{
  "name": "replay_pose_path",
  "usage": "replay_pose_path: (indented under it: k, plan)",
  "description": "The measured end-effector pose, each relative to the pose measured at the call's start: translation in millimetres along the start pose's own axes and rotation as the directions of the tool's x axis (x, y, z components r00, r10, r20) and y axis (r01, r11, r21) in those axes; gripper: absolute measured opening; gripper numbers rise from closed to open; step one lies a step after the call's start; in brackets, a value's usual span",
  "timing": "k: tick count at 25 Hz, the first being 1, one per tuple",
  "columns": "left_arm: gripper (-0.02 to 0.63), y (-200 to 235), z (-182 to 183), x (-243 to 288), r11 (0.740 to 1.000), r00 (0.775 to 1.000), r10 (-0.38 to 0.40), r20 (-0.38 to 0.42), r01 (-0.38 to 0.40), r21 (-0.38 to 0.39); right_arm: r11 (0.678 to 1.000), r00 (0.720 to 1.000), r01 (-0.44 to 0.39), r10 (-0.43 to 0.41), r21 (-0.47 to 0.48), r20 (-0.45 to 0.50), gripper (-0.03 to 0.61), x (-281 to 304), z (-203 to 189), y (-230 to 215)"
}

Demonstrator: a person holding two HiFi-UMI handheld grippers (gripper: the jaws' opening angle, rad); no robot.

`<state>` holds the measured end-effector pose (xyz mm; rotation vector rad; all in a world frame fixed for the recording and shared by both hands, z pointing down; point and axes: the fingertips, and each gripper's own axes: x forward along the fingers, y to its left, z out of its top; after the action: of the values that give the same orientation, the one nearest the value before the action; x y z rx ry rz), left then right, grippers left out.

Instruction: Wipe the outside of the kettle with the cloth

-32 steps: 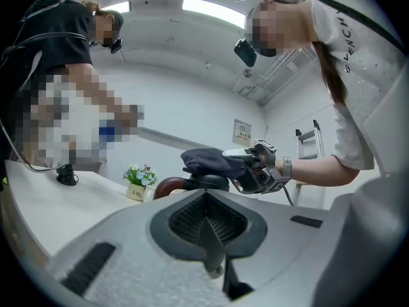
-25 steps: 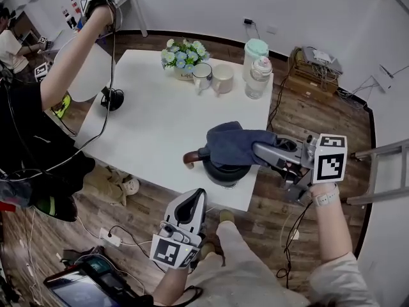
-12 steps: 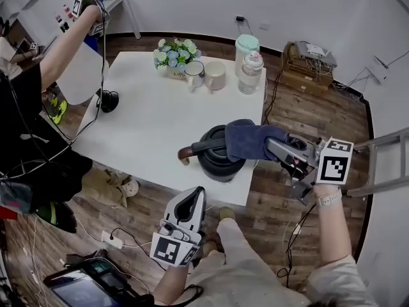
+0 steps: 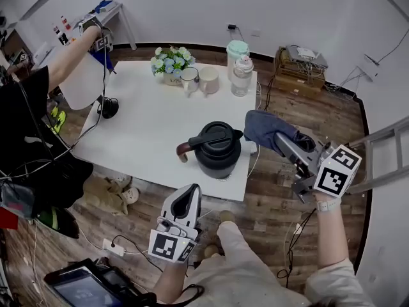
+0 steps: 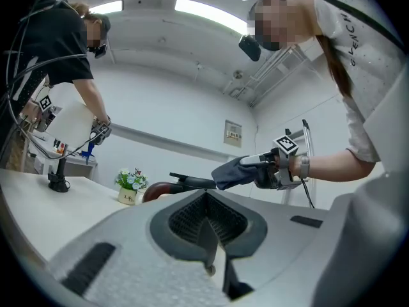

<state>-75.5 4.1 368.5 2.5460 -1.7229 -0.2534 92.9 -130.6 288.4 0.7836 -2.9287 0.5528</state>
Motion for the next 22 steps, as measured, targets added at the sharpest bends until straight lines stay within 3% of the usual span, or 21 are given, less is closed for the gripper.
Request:
replay_pose_path:
  k: [2,5,8,16,22]
  plan:
    - [0.008,1,4,-2,1.000,1.000,0.001,0.003,-0.001,0.017,0.990,0.998,0.040,-0.033,-0.137,0.053,0.063,-11,14,16]
    - [0.008,0,16,-2,0.999,1.000,-0.002,0.020,0.001,0.053,0.938,0.987,0.120,-0.078,-0.325,0.141,0.063,-26,27,46]
    - [0.008,-2,32,-3,0.996,0.999,0.000,0.044,-0.004,0.091,0.893,0.981,0.174,-0.118,-0.415,0.157,0.063,-34,11,75]
    - [0.008,-20,40,-18,0.994,0.999,-0.001,0.043,-0.004,0.111,0.924,0.991,0.132,-0.127,-0.358,0.038,0.063,-48,-74,128]
    - [0.008,-37,33,-29,0.994,0.999,-0.037,0.022,0.035,0.106,0.926,0.985,0.166,-0.174,-0.338,0.008,0.063,-63,-100,138]
